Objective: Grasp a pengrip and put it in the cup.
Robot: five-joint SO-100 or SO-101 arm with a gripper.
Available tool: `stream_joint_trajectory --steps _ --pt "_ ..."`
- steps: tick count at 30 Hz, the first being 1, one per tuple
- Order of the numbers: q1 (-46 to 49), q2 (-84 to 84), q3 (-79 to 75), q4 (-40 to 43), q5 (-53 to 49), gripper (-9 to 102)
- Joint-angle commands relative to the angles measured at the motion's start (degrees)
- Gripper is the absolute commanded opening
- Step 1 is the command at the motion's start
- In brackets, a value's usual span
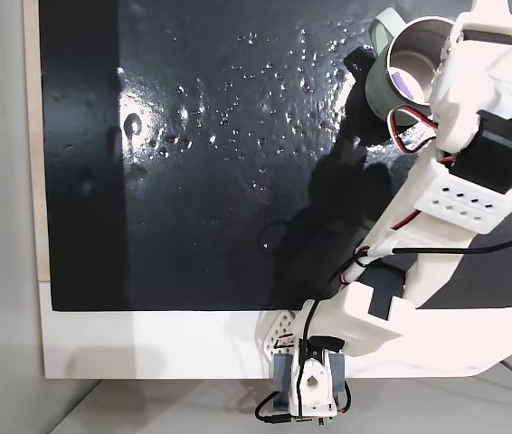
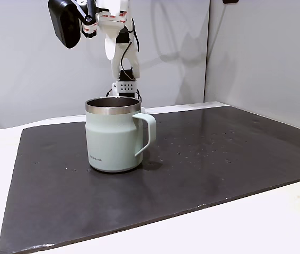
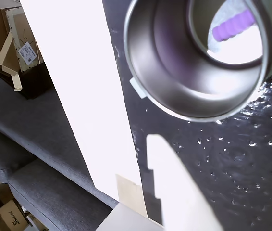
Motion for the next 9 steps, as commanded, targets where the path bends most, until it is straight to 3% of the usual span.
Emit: stream_joint_trajectory --steps 1,9 --pt "1.1 4.2 -0.2 0.3 -0.8 41" --pt "1.0 4.7 0.0 0.4 -0.8 41"
